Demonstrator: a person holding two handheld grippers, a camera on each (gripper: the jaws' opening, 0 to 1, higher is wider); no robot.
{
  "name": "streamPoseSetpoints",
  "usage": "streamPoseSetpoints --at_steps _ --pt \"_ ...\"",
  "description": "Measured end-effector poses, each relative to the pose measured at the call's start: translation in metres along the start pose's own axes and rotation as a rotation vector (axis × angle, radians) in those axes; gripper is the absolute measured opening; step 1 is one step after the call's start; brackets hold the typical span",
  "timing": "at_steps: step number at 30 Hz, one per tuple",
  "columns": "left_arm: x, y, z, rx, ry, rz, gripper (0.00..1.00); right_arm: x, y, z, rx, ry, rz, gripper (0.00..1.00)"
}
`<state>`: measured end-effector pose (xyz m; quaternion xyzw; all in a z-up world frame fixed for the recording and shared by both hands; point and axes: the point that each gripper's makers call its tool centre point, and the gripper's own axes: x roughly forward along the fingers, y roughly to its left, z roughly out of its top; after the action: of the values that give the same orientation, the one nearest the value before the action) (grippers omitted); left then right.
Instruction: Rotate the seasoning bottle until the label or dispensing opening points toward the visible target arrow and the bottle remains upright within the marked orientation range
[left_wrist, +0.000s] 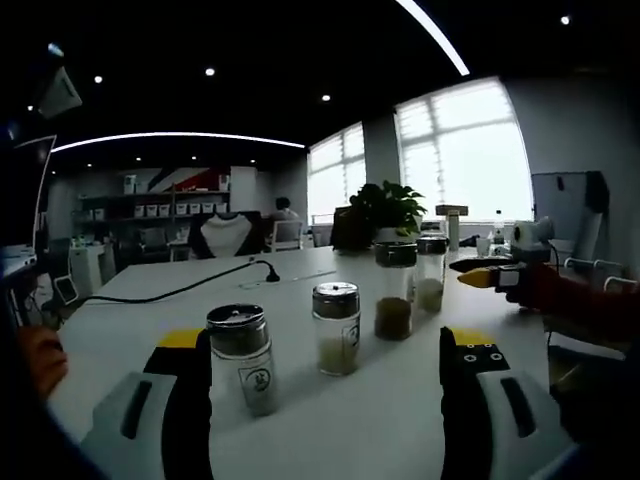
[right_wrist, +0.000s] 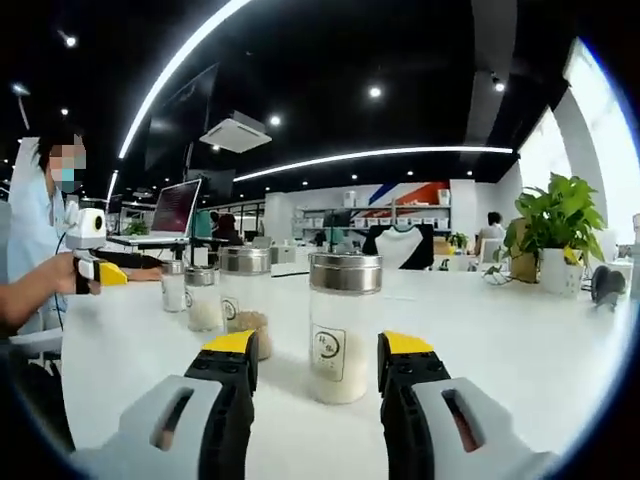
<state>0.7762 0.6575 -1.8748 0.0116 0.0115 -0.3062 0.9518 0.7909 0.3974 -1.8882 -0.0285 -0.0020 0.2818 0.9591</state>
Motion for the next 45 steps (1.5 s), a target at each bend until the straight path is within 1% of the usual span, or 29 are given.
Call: streamPoseSetpoints --at_steps 1,3,5,6,8,10,12,14,17,18,20,25,28,31,36,39,45 --pt "0.000 0.001 0.002 0.000 -0.009 0.007 1.00 0.000 0.001 0.000 -0.001 0.000 0.001 0.48" --pt "-0.002 0.002 0.005 -0.005 -0.015 0.008 1.00 0.001 0.010 -0.001 -0.007 0.001 0.020 0.50" --pt "-0.003 0.003 0.006 -0.018 -0.009 0.010 1.00 0.002 0.016 -0.002 -0.016 0.002 0.036 0.54" --pt "-0.004 0.005 0.006 -0.027 -0.009 0.018 1.00 0.003 0.020 -0.002 -0.034 0.002 0.048 0.57" --pt "-0.006 0.008 0.009 -0.051 -0.029 0.031 1.00 0.004 0.025 0.000 -0.061 -0.009 0.049 0.60" --pt "-0.007 0.008 0.013 -0.069 -0.047 0.024 1.00 0.004 0.032 0.003 -0.044 -0.017 0.074 0.60" --pt "-0.008 0.007 0.014 -0.063 -0.051 0.018 1.00 0.004 0.037 0.006 -0.034 -0.026 0.091 0.60" --pt "-0.008 0.008 0.013 -0.030 -0.041 0.035 1.00 0.004 0.042 0.011 -0.043 -0.034 0.094 0.61" --pt "-0.007 0.009 0.012 -0.002 -0.031 0.046 1.00 0.004 0.048 0.015 -0.054 -0.037 0.099 0.60" --pt "-0.007 0.010 0.010 0.008 -0.022 0.054 1.00 0.004 0.048 0.015 -0.057 -0.039 0.101 0.60" --pt "-0.007 0.013 0.004 0.037 0.014 0.073 1.00 0.004 0.049 0.015 -0.056 -0.035 0.107 0.61" --pt "-0.007 0.014 0.004 0.012 0.021 0.056 1.00 0.003 0.045 0.011 -0.032 -0.020 0.095 0.63" --pt "-0.008 0.016 0.006 0.037 0.017 0.071 1.00 0.002 0.045 0.010 0.007 -0.024 0.109 0.66" --pt "-0.009 0.017 0.011 0.036 -0.003 0.078 1.00 0.003 0.045 0.007 0.002 -0.017 0.101 0.68" --pt "-0.009 0.014 0.018 0.048 -0.035 0.076 1.00 0.003 0.047 0.007 0.010 -0.015 0.106 0.76" --pt "-0.009 0.011 0.016 0.047 -0.036 0.073 1.00 0.003 0.046 0.008 0.020 -0.021 0.104 0.82" --pt "-0.008 0.007 0.012 0.050 -0.012 0.060 1.00 0.003 0.045 0.009 0.039 -0.025 0.091 0.92"
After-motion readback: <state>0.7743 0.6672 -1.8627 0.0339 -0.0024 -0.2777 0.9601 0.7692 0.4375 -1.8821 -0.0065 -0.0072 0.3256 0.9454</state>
